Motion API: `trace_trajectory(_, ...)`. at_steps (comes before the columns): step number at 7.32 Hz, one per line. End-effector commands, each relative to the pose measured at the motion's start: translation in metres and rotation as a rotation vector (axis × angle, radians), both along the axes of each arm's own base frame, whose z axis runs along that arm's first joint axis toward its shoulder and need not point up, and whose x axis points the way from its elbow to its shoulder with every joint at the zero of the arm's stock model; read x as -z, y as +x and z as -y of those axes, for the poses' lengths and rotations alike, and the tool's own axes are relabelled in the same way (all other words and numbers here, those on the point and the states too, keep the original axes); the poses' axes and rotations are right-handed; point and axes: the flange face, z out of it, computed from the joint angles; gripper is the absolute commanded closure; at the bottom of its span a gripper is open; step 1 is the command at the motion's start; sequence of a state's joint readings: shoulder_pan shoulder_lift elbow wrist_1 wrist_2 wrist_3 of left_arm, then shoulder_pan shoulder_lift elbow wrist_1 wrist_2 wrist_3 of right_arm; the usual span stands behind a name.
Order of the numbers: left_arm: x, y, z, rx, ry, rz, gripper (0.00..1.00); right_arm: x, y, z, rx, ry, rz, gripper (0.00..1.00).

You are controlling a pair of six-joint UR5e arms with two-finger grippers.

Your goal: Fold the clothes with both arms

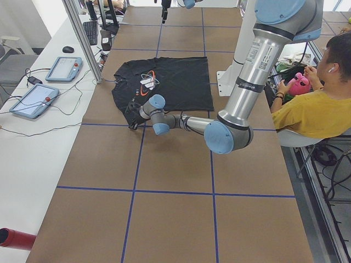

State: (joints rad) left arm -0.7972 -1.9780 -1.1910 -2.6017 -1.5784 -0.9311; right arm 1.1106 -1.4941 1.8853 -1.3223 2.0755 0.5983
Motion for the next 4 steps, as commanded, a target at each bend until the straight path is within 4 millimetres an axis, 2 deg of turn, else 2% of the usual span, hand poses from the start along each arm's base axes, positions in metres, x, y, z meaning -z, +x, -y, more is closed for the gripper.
trace_trajectory(1, 0.0014, 0.0012, 0.0002, -0.001, 0.001, -0.001, 0.66, 0.0, 0.0, 0.0, 0.0, 0.0, 0.0, 0.0)
trace_trajectory(2, 0.0003, 0.0009, -0.0002, 0.0, -0.002, -0.002, 0.8, 0.0, 0.0, 0.0, 0.0, 0.0, 0.0, 0.0)
trace_trajectory(4, 0.0003, 0.0009, -0.0002, 0.003, -0.005, -0.005, 1.0, 0.0, 0.0, 0.0, 0.0, 0.0, 0.0, 0.0)
